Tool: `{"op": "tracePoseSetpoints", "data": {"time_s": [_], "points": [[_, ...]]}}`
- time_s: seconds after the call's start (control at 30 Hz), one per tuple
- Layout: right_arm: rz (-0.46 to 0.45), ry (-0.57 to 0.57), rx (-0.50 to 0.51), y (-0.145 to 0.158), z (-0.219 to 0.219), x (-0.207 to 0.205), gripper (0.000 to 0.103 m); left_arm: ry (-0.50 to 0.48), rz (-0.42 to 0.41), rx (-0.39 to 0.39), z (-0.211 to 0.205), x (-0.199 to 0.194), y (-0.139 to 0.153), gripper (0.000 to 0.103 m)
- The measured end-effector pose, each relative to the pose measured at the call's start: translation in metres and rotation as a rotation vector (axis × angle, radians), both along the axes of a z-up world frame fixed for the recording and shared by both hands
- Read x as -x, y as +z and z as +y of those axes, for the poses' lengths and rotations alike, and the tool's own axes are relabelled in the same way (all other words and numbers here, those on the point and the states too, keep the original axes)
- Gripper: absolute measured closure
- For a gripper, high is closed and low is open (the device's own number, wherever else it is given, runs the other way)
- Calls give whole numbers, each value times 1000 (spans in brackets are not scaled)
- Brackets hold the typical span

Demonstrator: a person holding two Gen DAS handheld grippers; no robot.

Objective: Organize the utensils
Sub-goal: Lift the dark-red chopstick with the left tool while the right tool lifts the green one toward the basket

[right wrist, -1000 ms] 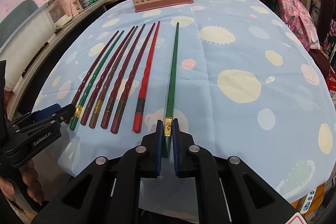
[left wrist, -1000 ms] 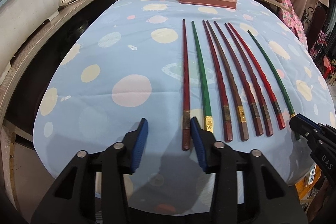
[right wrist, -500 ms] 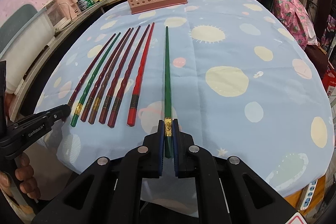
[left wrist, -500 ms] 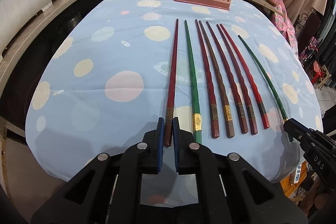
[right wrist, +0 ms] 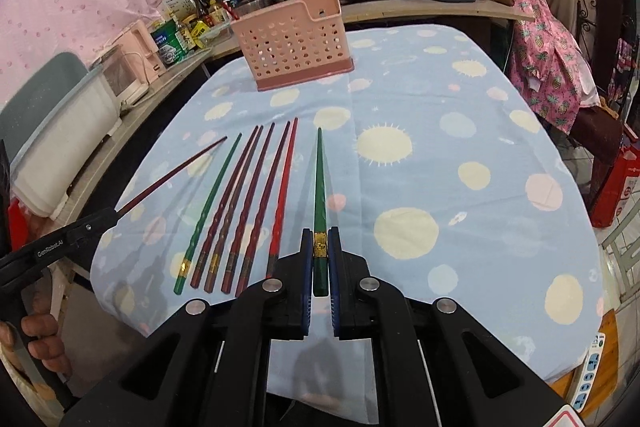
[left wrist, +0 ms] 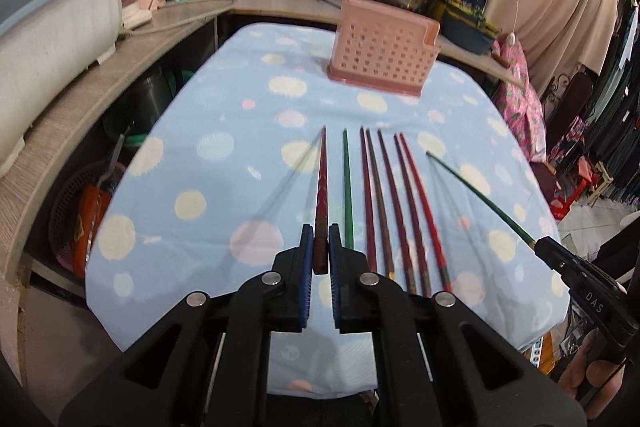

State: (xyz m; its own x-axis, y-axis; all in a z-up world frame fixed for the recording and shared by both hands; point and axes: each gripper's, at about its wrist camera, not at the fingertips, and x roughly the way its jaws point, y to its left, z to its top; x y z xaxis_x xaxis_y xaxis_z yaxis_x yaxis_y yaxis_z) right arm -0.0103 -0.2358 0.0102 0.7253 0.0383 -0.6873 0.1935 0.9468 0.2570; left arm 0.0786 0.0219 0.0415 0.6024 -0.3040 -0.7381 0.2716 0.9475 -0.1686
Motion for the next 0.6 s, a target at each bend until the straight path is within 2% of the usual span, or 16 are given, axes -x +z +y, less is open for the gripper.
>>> {"op": "tracePoseSetpoints", "data": {"time_s": [0.27, 0.6], "points": [[-138, -36, -4, 53, -28, -19, 96, 32, -125, 36, 4, -20, 56, 96], [-244, -46, 38, 94, -43, -61, 96, 34, -215, 56, -12, -54, 96, 96]]}}
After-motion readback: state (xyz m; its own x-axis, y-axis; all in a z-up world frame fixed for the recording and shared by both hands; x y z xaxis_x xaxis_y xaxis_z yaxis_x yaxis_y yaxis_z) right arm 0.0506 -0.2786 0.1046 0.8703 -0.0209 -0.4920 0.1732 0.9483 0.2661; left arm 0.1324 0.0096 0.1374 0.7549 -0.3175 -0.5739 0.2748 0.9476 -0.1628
